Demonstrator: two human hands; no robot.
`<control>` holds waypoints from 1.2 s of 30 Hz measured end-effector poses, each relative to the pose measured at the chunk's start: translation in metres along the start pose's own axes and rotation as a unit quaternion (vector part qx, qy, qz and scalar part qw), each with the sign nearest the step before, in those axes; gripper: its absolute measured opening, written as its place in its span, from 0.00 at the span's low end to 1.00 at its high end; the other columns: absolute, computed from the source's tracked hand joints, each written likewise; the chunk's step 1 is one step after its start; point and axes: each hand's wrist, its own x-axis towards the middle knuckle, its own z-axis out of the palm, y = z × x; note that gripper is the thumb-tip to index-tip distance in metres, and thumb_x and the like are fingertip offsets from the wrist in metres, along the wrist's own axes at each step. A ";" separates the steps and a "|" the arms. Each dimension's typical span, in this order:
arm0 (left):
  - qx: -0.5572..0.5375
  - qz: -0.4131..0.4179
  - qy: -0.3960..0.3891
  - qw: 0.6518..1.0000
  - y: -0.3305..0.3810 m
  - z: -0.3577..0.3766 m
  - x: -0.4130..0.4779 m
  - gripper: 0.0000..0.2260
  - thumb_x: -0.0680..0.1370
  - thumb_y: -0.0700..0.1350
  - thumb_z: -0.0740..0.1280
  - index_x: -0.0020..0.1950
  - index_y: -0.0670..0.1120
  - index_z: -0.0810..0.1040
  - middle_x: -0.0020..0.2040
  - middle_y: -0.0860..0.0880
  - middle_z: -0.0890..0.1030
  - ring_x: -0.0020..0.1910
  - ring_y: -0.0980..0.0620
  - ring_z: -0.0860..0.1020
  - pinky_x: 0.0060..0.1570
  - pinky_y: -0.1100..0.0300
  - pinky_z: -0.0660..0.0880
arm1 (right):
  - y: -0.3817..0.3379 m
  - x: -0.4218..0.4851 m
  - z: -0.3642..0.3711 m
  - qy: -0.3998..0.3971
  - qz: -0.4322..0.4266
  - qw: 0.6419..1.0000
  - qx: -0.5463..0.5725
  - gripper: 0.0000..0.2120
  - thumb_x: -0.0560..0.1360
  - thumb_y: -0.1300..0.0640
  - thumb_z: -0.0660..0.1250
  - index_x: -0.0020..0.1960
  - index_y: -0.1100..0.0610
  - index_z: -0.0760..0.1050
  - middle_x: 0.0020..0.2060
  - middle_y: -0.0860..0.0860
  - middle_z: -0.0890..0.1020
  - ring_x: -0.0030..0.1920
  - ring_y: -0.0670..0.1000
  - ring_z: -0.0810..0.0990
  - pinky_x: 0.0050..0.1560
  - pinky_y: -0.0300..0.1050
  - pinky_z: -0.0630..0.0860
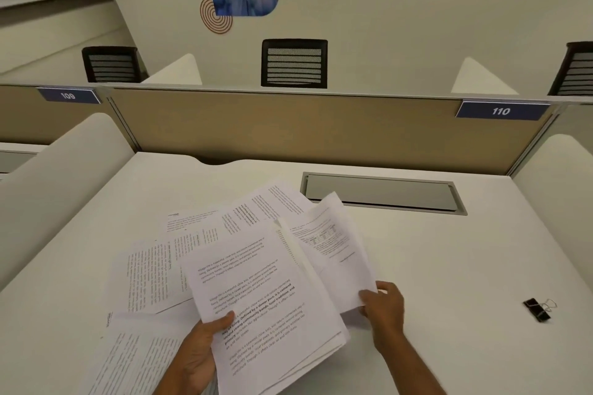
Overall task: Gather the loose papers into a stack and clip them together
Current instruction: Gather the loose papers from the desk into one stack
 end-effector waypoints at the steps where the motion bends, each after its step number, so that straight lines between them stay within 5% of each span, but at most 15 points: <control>1: -0.016 -0.005 -0.005 1.000 0.000 0.001 -0.002 0.13 0.80 0.31 0.65 0.63 0.40 0.81 0.57 0.37 0.86 0.49 0.39 0.86 0.58 0.41 0.80 | 0.001 0.003 -0.007 -0.015 0.040 0.997 0.064 0.13 0.71 0.72 0.70 0.54 0.63 0.76 0.46 0.61 0.82 0.38 0.59 0.80 0.36 0.48 0.81; 4: -0.051 -0.020 -0.008 0.998 -0.001 0.006 -0.005 0.18 0.81 0.33 0.65 0.71 0.38 0.77 0.68 0.35 0.80 0.56 0.39 0.82 0.57 0.42 0.80 | 0.000 0.001 -0.028 -0.071 0.107 0.983 0.131 0.13 0.72 0.74 0.71 0.55 0.66 0.79 0.46 0.62 0.83 0.39 0.58 0.81 0.36 0.44 0.80; 7: -0.062 -0.038 -0.018 0.997 -0.004 0.018 -0.011 0.19 0.79 0.34 0.67 0.71 0.38 0.77 0.68 0.35 0.79 0.55 0.39 0.81 0.55 0.40 0.80 | 0.000 -0.004 -0.046 -0.087 0.126 0.975 0.159 0.10 0.74 0.74 0.69 0.53 0.64 0.78 0.45 0.60 0.83 0.43 0.59 0.82 0.37 0.46 0.83; 10: -0.065 -0.055 -0.034 0.996 -0.010 0.033 -0.017 0.25 0.73 0.35 0.71 0.71 0.38 0.77 0.69 0.35 0.79 0.56 0.39 0.82 0.66 0.39 0.76 | 0.003 -0.009 -0.062 -0.090 0.103 0.974 0.179 0.11 0.76 0.75 0.66 0.54 0.64 0.77 0.49 0.59 0.82 0.46 0.59 0.82 0.33 0.42 0.85; 13: -0.068 -0.062 -0.051 0.994 -0.017 0.050 -0.021 0.26 0.72 0.35 0.71 0.71 0.38 0.77 0.69 0.36 0.80 0.51 0.40 0.85 0.64 0.40 0.77 | 0.010 -0.017 -0.073 -0.096 0.082 0.972 0.200 0.14 0.76 0.74 0.67 0.60 0.65 0.77 0.54 0.61 0.83 0.49 0.60 0.83 0.40 0.45 0.86; 17: -0.048 -0.076 -0.087 0.992 -0.024 0.073 -0.026 0.20 0.77 0.34 0.69 0.70 0.39 0.78 0.67 0.36 0.81 0.57 0.39 0.83 0.72 0.38 0.70 | 0.018 -0.030 -0.089 -0.091 0.051 0.970 0.220 0.14 0.75 0.75 0.68 0.60 0.66 0.77 0.57 0.65 0.82 0.50 0.63 0.81 0.58 0.54 0.80; 20: -0.035 -0.090 -0.106 0.990 -0.027 0.088 -0.032 0.18 0.79 0.34 0.68 0.69 0.40 0.79 0.66 0.36 0.82 0.64 0.36 0.80 0.72 0.36 0.70 | 0.025 -0.038 -0.101 -0.110 0.020 0.970 0.216 0.15 0.71 0.76 0.71 0.55 0.63 0.80 0.54 0.66 0.83 0.47 0.63 0.81 0.40 0.46 0.87; 22: -0.036 -0.086 -0.110 0.990 -0.030 0.095 -0.034 0.19 0.79 0.34 0.68 0.70 0.40 0.79 0.66 0.36 0.83 0.68 0.36 0.78 0.72 0.35 0.69 | 0.027 -0.043 -0.108 -0.125 0.008 0.969 0.214 0.24 0.62 0.69 0.81 0.56 0.63 0.80 0.51 0.65 0.84 0.45 0.62 0.80 0.34 0.42 0.85; 25: -0.025 -0.073 -0.119 0.990 -0.036 0.102 -0.037 0.19 0.78 0.34 0.68 0.69 0.40 0.79 0.65 0.37 0.83 0.67 0.36 0.79 0.72 0.36 0.70 | 0.033 -0.044 -0.116 -0.157 0.005 0.963 0.218 0.50 0.33 0.53 0.89 0.55 0.59 0.81 0.41 0.56 0.89 0.44 0.61 0.82 0.33 0.44 0.84; 28: 0.012 -0.054 -0.130 0.990 -0.040 0.107 -0.040 0.19 0.77 0.33 0.69 0.68 0.39 0.80 0.63 0.37 0.84 0.65 0.36 0.80 0.71 0.38 0.72 | 0.031 -0.052 -0.119 -0.218 0.002 0.961 0.168 0.40 0.46 0.66 0.87 0.58 0.58 0.81 0.42 0.54 0.90 0.47 0.60 0.83 0.36 0.47 0.85; 30: 0.053 -0.038 -0.132 0.989 -0.042 0.109 -0.044 0.19 0.76 0.32 0.70 0.67 0.40 0.80 0.62 0.37 0.85 0.64 0.35 0.81 0.68 0.40 0.75 | 0.028 -0.056 -0.120 -0.247 0.003 0.958 0.146 0.33 0.55 0.76 0.77 0.58 0.57 0.82 0.45 0.55 0.90 0.48 0.60 0.84 0.38 0.48 0.85; 36: 0.097 -0.031 -0.150 0.983 -0.035 0.098 -0.052 0.22 0.75 0.32 0.72 0.69 0.41 0.79 0.64 0.40 0.84 0.65 0.37 0.82 0.69 0.40 0.75 | 0.015 -0.056 -0.128 -0.297 -0.004 0.953 0.054 0.29 0.61 0.75 0.74 0.59 0.56 0.82 0.49 0.58 0.89 0.52 0.63 0.86 0.45 0.51 0.85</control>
